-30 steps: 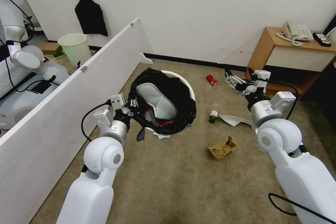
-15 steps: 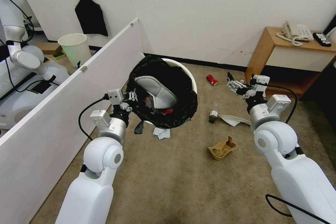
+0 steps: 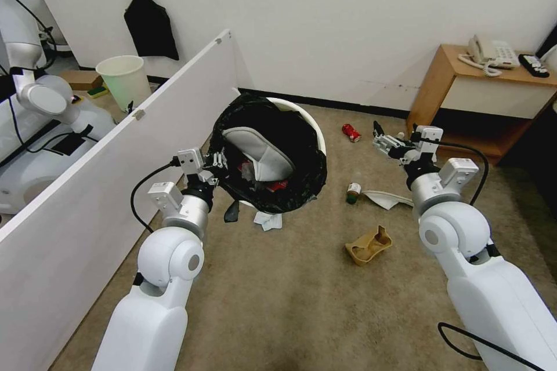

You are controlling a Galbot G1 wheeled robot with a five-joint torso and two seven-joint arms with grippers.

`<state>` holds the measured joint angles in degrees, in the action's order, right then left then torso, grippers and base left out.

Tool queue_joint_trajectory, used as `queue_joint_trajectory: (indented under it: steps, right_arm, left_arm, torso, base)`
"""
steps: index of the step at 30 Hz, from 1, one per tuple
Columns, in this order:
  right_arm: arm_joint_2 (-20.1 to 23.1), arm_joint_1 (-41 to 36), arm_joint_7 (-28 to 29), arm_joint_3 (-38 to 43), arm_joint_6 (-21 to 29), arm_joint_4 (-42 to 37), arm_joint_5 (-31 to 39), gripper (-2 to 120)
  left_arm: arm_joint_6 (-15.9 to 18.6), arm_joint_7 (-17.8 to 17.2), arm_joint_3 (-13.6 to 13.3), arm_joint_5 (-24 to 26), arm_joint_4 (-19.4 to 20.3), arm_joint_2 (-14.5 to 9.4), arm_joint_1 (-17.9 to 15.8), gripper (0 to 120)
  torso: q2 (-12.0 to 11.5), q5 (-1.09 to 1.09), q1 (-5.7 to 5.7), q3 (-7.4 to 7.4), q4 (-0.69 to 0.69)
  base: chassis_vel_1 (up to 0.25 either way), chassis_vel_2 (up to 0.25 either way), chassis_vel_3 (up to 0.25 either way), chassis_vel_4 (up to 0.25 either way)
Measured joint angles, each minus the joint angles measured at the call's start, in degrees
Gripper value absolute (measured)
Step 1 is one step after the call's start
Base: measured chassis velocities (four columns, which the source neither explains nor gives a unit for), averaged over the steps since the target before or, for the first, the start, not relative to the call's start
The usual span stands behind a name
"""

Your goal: Pick up the trash bin, then pick up the garbage from the floor and place it into the trash bin.

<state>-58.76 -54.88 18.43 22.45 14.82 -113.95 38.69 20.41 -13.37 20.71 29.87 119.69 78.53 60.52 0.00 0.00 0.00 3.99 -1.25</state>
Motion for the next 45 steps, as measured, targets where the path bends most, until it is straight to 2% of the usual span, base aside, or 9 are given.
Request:
queue_joint_trajectory:
  steps: [17, 31, 45]
  right_arm:
    - [-0.2, 0.4, -0.8, -0.1, -0.3, 0.6, 0.0, 100]
    - [-0.7, 1.0, -1.2, -0.5, -1.3, 1.5, -1.0, 100]
    - [-0.6, 1.1, -1.7, -0.5, -1.6, 1.6, -0.9, 100]
  left_arm:
    - [0.5, -0.7, -0.1, 0.4, -0.1, 0.4, -0.4, 5]
    - [0.6, -1.0, -0.1, 0.7, -0.5, 0.2, -0.7, 5]
    - [0.6, -1.1, -0.3, 0.7, -0.7, 0.5, -0.8, 5]
  torso:
    - [0.0, 0.00, 0.00, 0.00, 0.00]
    - [0.0, 0.00, 0.01, 0.01, 0.01]
    - [0.0, 0.00, 0.00, 0.00, 0.00]
  base:
    - [-0.019, 0.028, 0.027, -0.023]
    - [-0.108, 0.097, 0.094, -0.095]
    - [-0.002, 0.003, 0.005, -0.001]
